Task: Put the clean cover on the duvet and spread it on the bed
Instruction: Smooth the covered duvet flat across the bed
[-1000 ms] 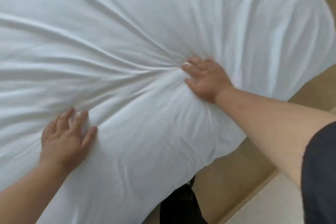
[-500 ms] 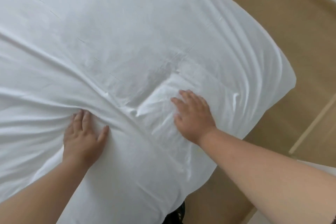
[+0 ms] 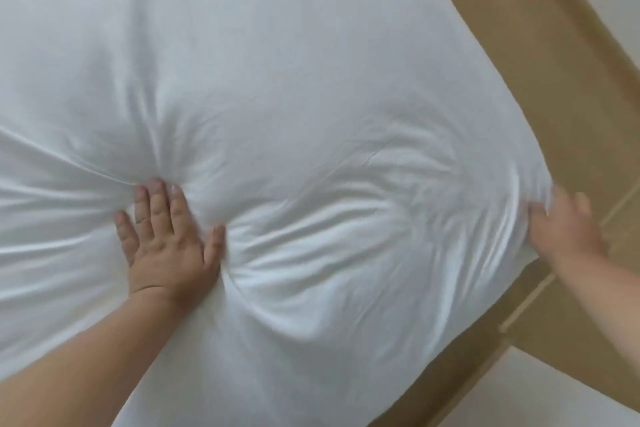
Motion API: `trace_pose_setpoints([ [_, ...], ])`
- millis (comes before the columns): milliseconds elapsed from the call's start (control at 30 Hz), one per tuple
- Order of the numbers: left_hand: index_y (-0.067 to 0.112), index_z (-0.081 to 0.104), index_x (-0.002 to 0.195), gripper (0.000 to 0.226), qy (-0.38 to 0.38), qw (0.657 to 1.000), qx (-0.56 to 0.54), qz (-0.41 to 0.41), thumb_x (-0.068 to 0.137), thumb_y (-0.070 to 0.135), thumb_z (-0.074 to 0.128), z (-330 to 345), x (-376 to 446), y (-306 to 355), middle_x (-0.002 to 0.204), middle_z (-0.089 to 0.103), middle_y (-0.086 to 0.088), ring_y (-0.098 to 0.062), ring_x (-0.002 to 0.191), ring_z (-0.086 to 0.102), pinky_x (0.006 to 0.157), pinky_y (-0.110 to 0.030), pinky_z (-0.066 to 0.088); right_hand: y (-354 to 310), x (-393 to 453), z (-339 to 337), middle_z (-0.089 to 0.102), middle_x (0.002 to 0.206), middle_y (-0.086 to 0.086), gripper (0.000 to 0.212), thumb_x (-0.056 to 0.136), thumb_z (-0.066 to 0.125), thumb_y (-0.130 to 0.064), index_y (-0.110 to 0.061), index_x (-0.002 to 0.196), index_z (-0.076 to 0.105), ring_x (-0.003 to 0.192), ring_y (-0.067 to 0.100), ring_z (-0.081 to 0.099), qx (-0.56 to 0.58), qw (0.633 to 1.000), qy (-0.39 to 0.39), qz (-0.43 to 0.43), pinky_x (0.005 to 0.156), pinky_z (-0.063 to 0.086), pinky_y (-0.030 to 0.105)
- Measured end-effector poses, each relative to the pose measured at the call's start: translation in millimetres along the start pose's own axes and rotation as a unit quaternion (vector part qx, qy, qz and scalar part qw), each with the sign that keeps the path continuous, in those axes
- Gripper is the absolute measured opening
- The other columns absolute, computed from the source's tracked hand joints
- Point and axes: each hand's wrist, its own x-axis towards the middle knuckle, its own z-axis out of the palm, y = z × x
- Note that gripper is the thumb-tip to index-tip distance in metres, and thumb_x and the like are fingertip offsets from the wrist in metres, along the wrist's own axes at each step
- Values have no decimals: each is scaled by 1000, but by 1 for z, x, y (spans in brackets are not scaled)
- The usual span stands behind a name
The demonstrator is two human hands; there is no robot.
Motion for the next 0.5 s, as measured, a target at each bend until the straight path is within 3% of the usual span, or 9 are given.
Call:
trace_pose_setpoints([
  [67,3,13,158,94,-2,1000,1,1,88,66,22,1,0,1,168,3,-16,-28,155,-8,120,-44,-20,-29,-9,-2,32,160,19,75,83,36,-43,-9,150,42,144,42,35,61,996,57,30,118,28,58],
  [233,6,4,160,94,-44,999,19,-20,89,67,16,-13,1,7,169,-7,-10,-24,154,-15,120,-46,-20,-215,-95,30,42,154,21,59,87,58,-22,0,142,52,147,37,35,201,934,104,-278,121,17,53],
  [300,9,-3,160,92,-59,997,33,-35,90,68,8,-16,3,12,168,-15,-5,-19,152,-22,121,-51,-17,-286,-142,48,35,161,15,64,91,58,-30,-9,150,45,152,32,26,159,902,33,-399,122,4,54],
  [367,10,-7,159,91,-64,996,39,-46,89,68,2,-17,8,19,168,-17,-2,-14,151,-24,119,-55,-15,-336,-175,67,16,169,6,69,97,49,-42,-21,159,30,157,24,6,55,872,-35,-486,120,-15,52],
  [433,8,-4,159,93,-65,995,42,-61,89,67,0,-16,16,28,168,-13,-5,-15,153,-19,119,-55,-14,-356,-179,81,0,171,2,71,99,37,-52,-27,162,16,156,20,-8,-28,851,-58,-522,117,-24,53],
  [500,4,0,159,94,-62,995,38,-72,89,67,0,-14,22,41,169,-8,-10,-19,154,-14,121,-53,-12,-354,-161,85,-3,171,0,71,99,31,-57,-29,162,12,156,18,-11,-68,831,-53,-549,117,-25,51],
])
